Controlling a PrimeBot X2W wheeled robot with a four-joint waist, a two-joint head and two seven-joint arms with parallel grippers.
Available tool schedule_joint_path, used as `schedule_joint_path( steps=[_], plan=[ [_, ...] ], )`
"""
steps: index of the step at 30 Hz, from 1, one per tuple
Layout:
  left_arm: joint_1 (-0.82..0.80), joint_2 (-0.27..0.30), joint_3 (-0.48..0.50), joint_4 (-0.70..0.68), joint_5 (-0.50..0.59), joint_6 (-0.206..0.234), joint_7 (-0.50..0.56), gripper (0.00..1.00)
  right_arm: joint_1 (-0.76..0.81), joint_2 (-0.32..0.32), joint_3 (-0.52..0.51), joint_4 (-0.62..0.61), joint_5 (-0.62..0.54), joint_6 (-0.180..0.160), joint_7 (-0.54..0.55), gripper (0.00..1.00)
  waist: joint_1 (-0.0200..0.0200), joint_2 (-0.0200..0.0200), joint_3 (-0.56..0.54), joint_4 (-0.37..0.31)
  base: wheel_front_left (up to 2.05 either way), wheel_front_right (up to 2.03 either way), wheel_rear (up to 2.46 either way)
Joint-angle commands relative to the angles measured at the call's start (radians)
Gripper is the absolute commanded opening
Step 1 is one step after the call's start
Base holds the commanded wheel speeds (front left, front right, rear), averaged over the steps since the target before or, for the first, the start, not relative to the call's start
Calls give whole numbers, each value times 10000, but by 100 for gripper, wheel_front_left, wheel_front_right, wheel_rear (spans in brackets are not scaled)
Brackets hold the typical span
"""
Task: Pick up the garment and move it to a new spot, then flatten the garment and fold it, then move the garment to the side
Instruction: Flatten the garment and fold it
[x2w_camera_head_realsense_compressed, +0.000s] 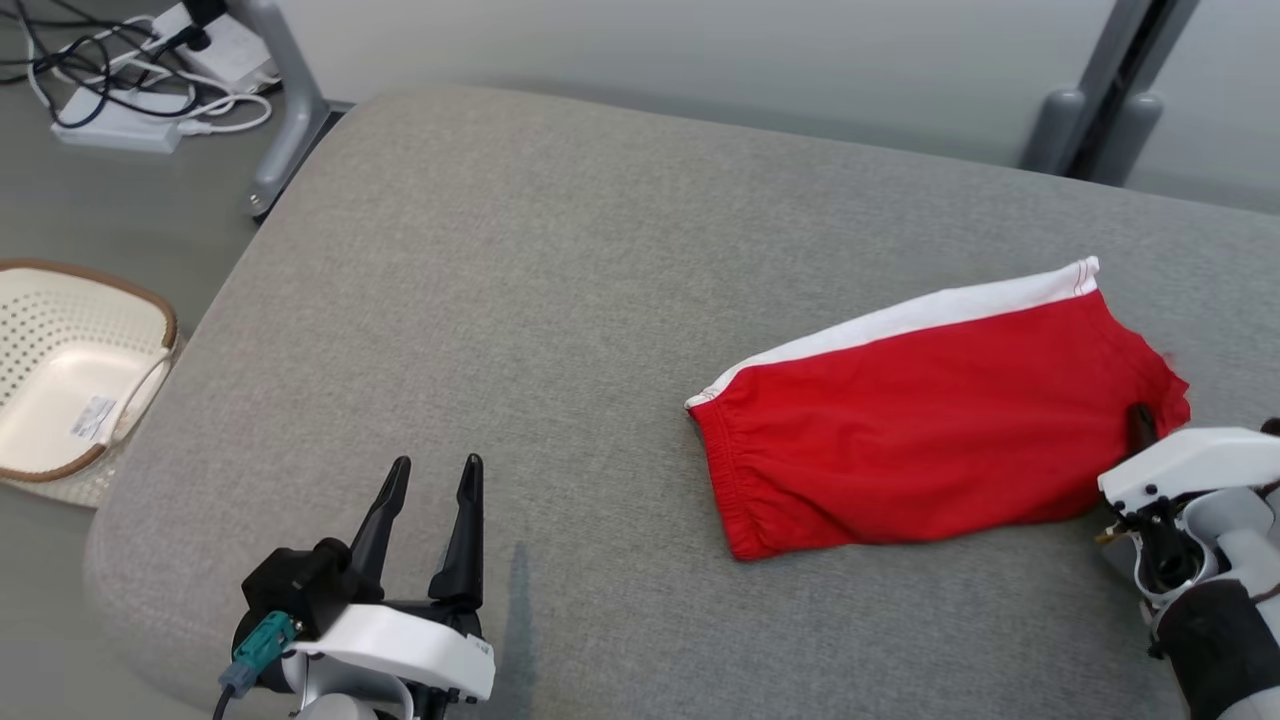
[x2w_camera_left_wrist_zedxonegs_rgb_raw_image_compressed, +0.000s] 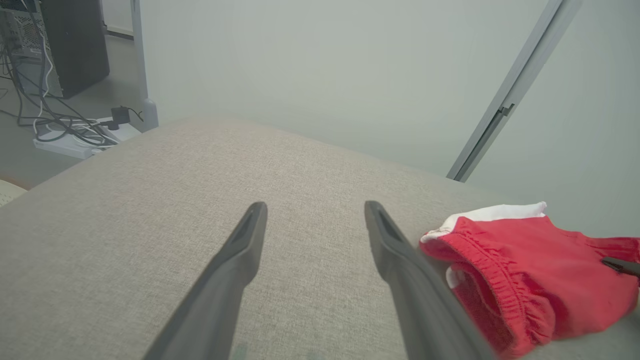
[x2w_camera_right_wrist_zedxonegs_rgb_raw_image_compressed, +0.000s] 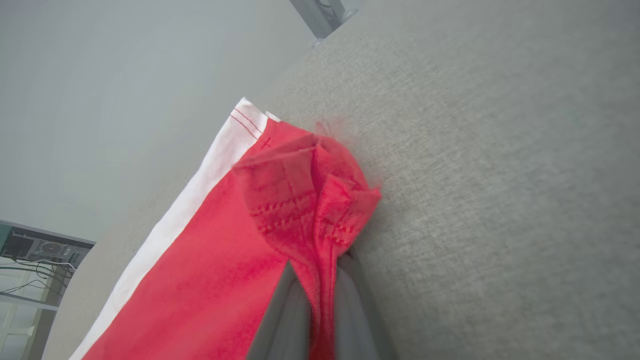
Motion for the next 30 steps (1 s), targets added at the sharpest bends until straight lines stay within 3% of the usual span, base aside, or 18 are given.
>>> schedule_joint_path(
  steps=[1,19,24,30],
  plan=[
    [89,44,34,20,93,-58,-36,100,257,2,-161,-28,250,-2,-254,0,0,0,-247,-303,0,0,0],
    [610,48,136,132,102,12,-36,100,2491,1040,-2133,234,1875,-5,-1051,0,0,0,-1202,-1580,0,0,0],
    [619,47,53,179,74,7,-36,100,2290,1021,-2311,225,1620,-5,-1075,0,0,0,-1241,-1638,0,0,0],
    [645,48,119,235,131,-33,-36,100,2031,1031,-2336,-828,1035,1,-1079,0,0,0,-1384,-1502,0,0,0]
  ],
)
